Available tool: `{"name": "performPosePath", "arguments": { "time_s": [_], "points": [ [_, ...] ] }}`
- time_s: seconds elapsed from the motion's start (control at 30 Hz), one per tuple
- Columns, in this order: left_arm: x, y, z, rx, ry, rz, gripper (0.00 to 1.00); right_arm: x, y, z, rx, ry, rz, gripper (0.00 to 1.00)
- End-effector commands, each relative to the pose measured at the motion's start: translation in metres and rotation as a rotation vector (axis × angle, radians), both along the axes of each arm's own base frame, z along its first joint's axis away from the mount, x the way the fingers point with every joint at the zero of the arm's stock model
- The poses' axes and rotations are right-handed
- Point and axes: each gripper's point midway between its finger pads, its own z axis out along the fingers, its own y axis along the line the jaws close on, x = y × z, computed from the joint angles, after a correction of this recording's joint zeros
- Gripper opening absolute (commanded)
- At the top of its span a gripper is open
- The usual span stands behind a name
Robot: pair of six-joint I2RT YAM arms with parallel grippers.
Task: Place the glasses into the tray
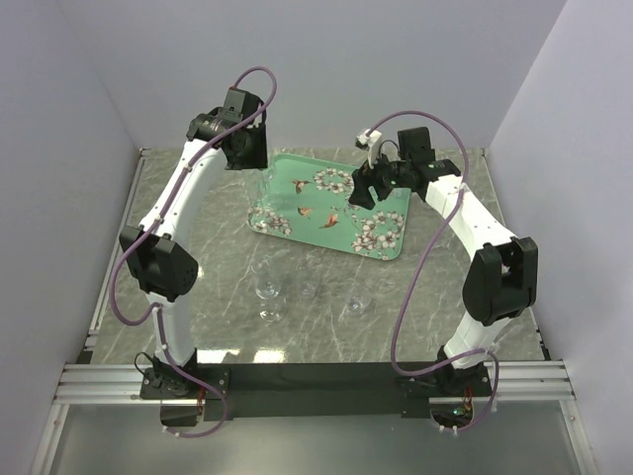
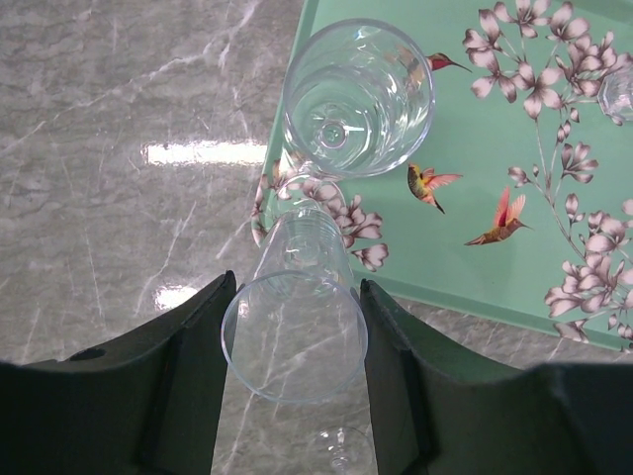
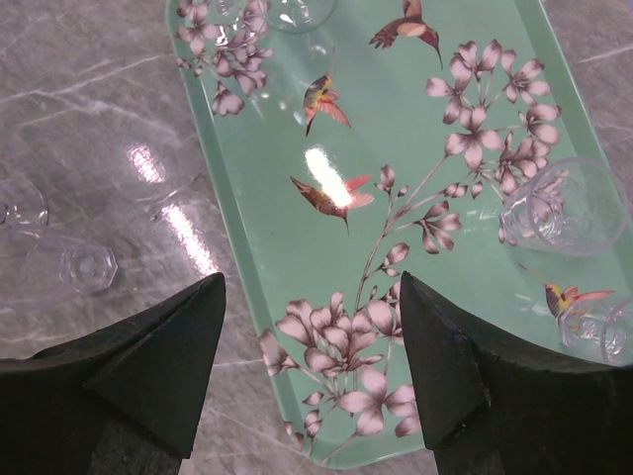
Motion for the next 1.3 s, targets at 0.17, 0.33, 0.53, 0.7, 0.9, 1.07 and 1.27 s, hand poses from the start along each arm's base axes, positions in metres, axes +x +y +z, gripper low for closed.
{"name": "performPosePath", "arguments": {
  "time_s": [0.17,0.33,0.53,0.7,0.9,1.07,1.27],
  "points": [
    [0.004,-0.005,0.017,-0.03,-0.054,-0.032,0.42,-0.003,-0.002,0.022,0.037,-0.051,0.001,0.78],
    [0.006,-0.006,0.009,-0.028,-0.037,-0.035,0.42,-0.003,-0.002,0.022,0.039,-0.051,0.0,0.78],
    [0.008,-0.009,0.004,-0.031,-0.028,-0.042,0.42,-0.003,-0.004,0.022,0.038,-0.055,-0.002,0.79],
    [0.007,-0.012,0.005,-0.045,-0.027,-0.054,0.43,-0.002,-0.005,0.022,0.04,-0.054,-0.004,0.79],
    [0.007,-0.017,0.006,-0.055,-0.027,-0.069,0.43,-0.002,-0.005,0.022,0.043,-0.051,-0.005,0.79],
    [0.005,-0.024,0.006,-0.063,-0.028,-0.092,0.43,-0.002,-0.007,0.019,0.041,-0.047,-0.009,0.79],
    [0.004,-0.035,0.0,-0.07,-0.012,-0.117,0.43,-0.001,-0.01,0.02,0.045,-0.049,-0.014,0.79]
  ]
}}
